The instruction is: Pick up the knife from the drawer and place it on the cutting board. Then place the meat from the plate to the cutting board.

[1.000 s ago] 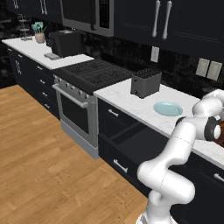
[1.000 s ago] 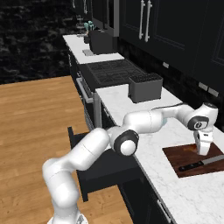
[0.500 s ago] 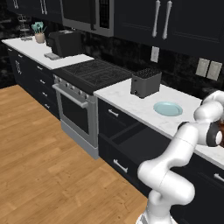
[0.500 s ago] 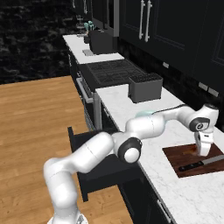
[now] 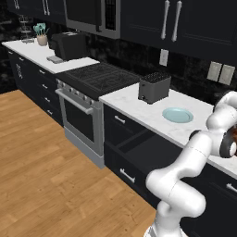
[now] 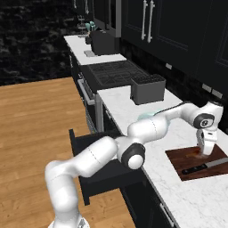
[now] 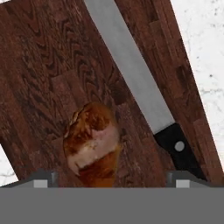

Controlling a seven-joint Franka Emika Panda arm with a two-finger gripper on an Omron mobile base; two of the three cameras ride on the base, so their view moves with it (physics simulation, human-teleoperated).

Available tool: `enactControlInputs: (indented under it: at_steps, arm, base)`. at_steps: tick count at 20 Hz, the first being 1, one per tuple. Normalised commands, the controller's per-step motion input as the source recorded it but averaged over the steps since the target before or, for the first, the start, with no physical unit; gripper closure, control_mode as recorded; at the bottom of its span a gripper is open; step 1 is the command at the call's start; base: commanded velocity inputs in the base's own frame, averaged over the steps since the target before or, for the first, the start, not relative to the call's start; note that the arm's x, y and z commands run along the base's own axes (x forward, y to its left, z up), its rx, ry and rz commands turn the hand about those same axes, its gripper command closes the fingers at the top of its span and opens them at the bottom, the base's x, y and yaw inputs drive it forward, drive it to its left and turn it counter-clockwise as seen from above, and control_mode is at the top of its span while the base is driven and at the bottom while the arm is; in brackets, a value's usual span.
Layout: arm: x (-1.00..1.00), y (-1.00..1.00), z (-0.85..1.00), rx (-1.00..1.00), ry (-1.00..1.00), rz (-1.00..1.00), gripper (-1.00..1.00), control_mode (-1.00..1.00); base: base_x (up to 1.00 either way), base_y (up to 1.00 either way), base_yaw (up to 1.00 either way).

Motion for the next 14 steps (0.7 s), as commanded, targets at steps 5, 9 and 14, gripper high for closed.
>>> enactControlInputs:
  at_steps: [5, 9, 14]
  arm:
    - [-0.49, 1.00, 0.00, -0.29, -0.10, 0.00, -1.00, -1.00]
    - [-0.25, 1.00, -0.34, -0.29, -0.08, 0.06, -1.00, -1.00]
    - [-0.22, 1.00, -0.49, -0.25, -0.07, 0.06, -1.00, -1.00]
  base:
    - [0.00, 0.00, 0.00]
    - [0.00, 0.00, 0.00]
    - [0.00, 0.00, 0.00]
